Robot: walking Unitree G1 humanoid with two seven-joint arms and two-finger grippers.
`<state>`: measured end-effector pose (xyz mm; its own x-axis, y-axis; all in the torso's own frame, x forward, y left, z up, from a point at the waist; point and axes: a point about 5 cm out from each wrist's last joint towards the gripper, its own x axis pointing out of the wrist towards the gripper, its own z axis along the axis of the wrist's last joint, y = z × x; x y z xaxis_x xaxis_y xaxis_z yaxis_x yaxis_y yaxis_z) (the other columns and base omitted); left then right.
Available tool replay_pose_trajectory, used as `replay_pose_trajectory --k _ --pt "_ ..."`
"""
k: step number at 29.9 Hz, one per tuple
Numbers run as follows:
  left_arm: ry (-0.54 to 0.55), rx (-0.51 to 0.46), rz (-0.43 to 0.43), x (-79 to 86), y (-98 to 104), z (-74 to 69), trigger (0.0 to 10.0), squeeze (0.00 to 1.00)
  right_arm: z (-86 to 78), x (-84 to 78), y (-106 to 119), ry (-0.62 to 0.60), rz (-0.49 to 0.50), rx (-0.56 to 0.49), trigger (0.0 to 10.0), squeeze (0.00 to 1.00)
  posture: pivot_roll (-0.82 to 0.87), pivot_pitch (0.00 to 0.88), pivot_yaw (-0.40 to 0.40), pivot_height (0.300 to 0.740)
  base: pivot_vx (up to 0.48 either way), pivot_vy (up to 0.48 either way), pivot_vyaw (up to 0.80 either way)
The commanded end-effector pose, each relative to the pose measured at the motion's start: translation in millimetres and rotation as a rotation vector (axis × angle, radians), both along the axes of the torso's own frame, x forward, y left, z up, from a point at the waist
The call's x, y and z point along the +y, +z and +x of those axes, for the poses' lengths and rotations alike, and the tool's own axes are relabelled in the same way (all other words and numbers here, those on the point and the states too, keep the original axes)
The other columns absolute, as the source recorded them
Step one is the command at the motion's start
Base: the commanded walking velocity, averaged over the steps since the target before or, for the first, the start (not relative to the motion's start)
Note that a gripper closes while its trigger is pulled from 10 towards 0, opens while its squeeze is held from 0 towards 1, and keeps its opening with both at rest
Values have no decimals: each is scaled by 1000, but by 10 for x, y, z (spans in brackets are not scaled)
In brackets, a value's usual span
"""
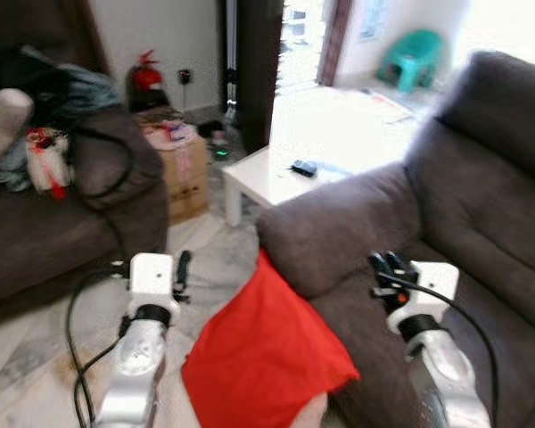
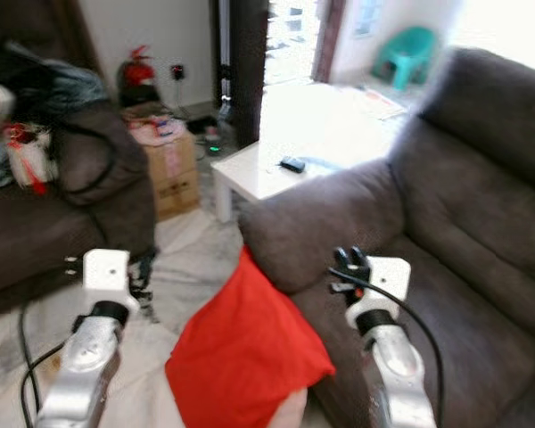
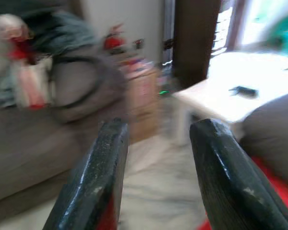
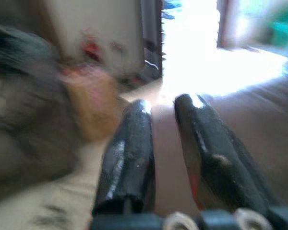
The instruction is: Move the pillow to the sofa from floor
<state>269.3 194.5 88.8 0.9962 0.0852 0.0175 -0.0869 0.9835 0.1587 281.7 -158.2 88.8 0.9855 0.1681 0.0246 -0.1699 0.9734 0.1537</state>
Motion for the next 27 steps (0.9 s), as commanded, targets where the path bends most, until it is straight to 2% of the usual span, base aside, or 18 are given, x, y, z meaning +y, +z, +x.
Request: replay_pose_trajectory --k 1,7,16,27 --pt "-47 -23 -32 -171 48 49 10000 0 -70 -195 -68 -52 -31 31 10000 0 35 0 -91 740 356 0 0" --pt "-59 -19 -35 -183 43 51 10000 0 -69 -204 -74 -58 -26 34 10000 0 36 0 -90 740 313 0 0" --pt "-134 36 -43 -278 -43 29 10000 0 -68 -259 -148 -99 -46 78 10000 0 40 0 -91 740 0 0 0" --pt "-107 33 -20 -224 -52 12 10000 0 -111 -298 -215 -118 -23 85 10000 0 42 0 -90 740 0 0 0"
